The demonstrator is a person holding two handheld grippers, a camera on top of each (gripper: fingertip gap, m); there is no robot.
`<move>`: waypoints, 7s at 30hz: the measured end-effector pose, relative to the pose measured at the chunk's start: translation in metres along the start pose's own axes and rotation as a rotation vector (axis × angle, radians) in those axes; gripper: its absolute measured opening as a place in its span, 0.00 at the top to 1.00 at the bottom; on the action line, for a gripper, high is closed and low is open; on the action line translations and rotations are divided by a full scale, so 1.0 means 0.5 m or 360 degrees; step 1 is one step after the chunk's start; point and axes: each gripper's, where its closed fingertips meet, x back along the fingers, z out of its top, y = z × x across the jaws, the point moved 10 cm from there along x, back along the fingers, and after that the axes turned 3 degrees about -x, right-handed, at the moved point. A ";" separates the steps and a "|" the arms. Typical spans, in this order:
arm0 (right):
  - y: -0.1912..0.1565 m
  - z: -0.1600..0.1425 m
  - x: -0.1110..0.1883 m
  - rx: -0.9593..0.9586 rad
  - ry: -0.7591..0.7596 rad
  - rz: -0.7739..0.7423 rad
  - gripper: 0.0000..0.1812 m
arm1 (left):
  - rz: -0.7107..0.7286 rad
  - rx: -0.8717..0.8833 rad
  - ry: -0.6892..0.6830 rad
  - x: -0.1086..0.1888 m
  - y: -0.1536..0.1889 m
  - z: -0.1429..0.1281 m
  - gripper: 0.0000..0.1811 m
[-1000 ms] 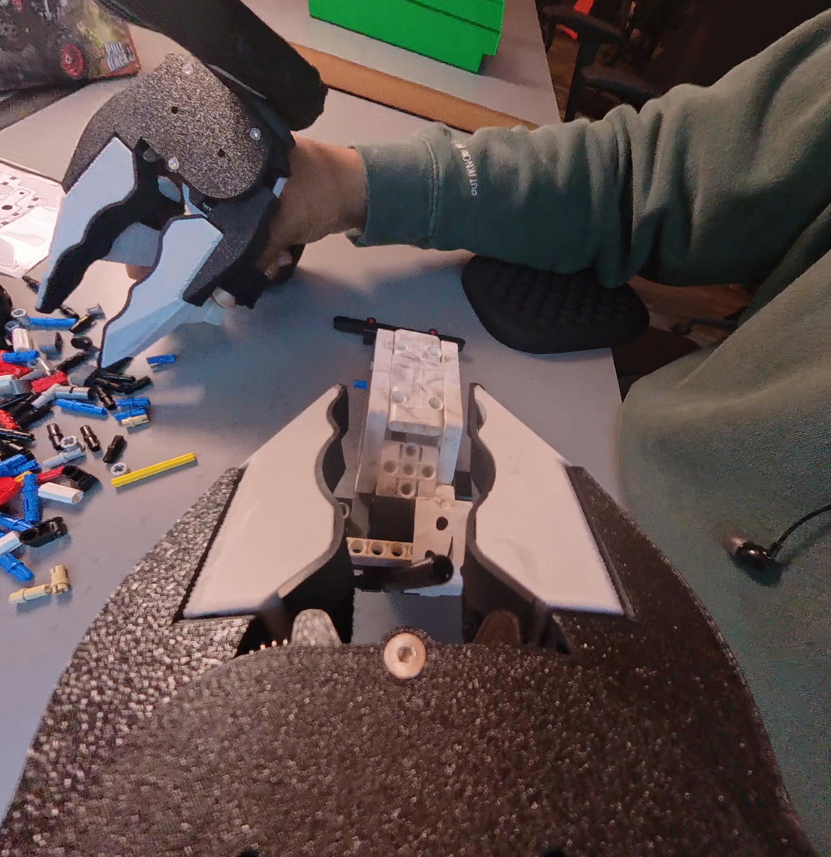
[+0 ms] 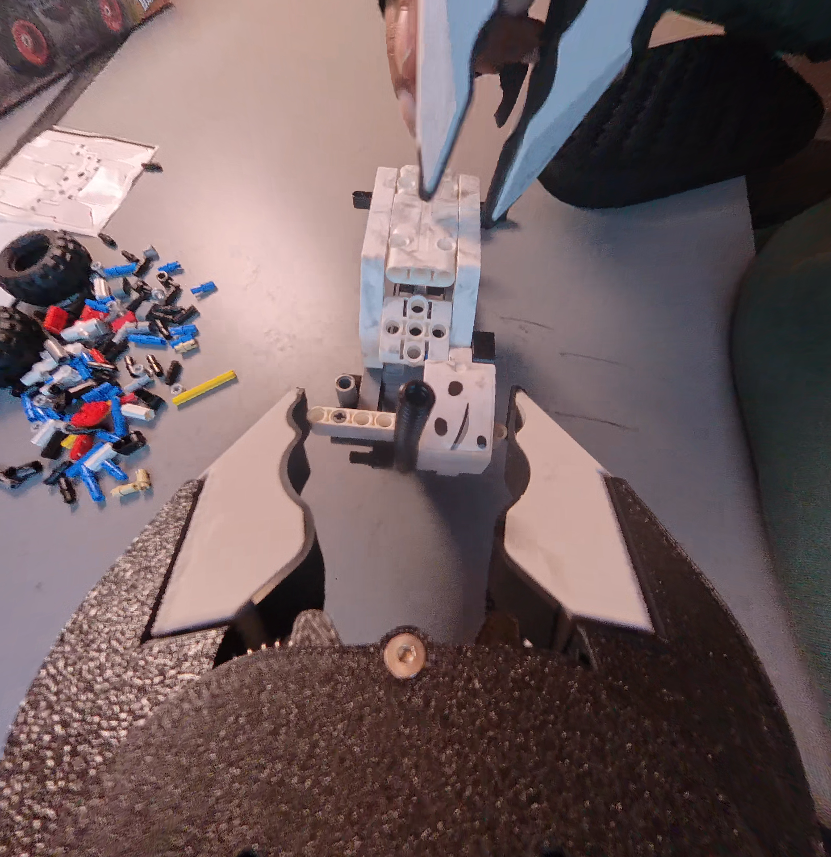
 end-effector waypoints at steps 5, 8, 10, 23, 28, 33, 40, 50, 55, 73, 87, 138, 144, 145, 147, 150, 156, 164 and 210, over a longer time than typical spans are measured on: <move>0.067 0.004 0.020 -0.0449 0.0067 0.0280 0.83 | 0.0223 -0.0453 -0.0037 -0.010 0.032 0.011 0.54; 0.081 -0.006 0.005 -0.0628 -0.0059 0.0528 0.80 | 0.0374 -0.0682 -0.0090 -0.018 0.042 0.012 0.54; 0.074 -0.010 -0.011 -0.0705 -0.0140 0.0685 0.81 | 0.0474 -0.0814 -0.0129 -0.024 0.046 0.009 0.53; 0.014 -0.038 -0.033 0.0156 -0.0348 0.0323 0.94 | -0.0140 0.0356 0.0487 0.042 -0.054 -0.016 0.44; -0.008 -0.047 -0.041 0.0145 -0.0245 0.0312 0.94 | -0.0125 0.0249 0.0219 -0.014 -0.056 -0.015 0.44; 0.001 -0.041 -0.034 -0.0061 -0.0280 0.0284 0.94 | -0.0194 0.0086 -0.0077 -0.079 -0.048 0.000 0.46; -0.009 -0.039 -0.036 -0.0362 -0.0356 0.0316 0.96 | -0.0274 0.0171 -0.0066 -0.091 -0.053 0.004 0.60; -0.015 -0.051 -0.029 -0.0415 -0.0293 0.0253 0.96 | -0.0259 0.0237 -0.0039 -0.097 -0.046 0.005 0.62; -0.014 -0.067 -0.016 -0.0577 -0.0124 0.0268 0.97 | -0.0208 0.0171 -0.0073 -0.100 -0.036 0.005 0.64; 0.023 -0.051 0.026 -0.1123 0.0809 0.0476 0.97 | -0.0115 0.0097 -0.0138 -0.109 -0.028 0.001 0.70; 0.042 -0.023 0.119 -0.0917 0.0665 -0.0022 0.96 | -0.0170 0.0207 -0.0048 -0.086 -0.040 0.002 0.67; 0.049 -0.061 0.071 -0.0642 0.0332 -0.0200 0.77 | 0.1845 0.1252 -0.0333 0.476 -0.173 -0.291 0.84; 0.020 -0.065 0.051 -0.0506 0.0169 0.0003 0.78 | 0.1470 0.0672 0.0064 0.394 -0.156 -0.122 0.79; 0.015 -0.068 0.047 -0.0490 0.0129 0.0036 0.79 | 0.1286 0.0586 0.0135 0.362 -0.149 -0.091 0.79; 0.008 -0.072 0.038 -0.0460 0.0065 0.0083 0.81 | 0.0855 0.0471 0.0286 0.285 -0.128 -0.040 0.77; 0.006 -0.072 0.031 -0.0467 0.0052 0.0082 0.87 | 0.0414 0.0319 0.0345 0.170 -0.098 0.005 0.76; 0.013 -0.078 0.026 -0.0536 0.0007 0.0092 0.89 | -0.0094 0.0008 0.0187 0.005 -0.038 0.066 0.81; 0.008 -0.064 -0.006 -0.0536 -0.0064 0.0109 0.88 | -0.0264 -0.0242 -0.0110 -0.067 -0.032 0.089 0.93; -0.017 -0.048 -0.064 -0.0605 -0.0360 0.0089 0.94 | 0.0178 0.0288 -0.0050 -0.062 -0.207 0.034 0.98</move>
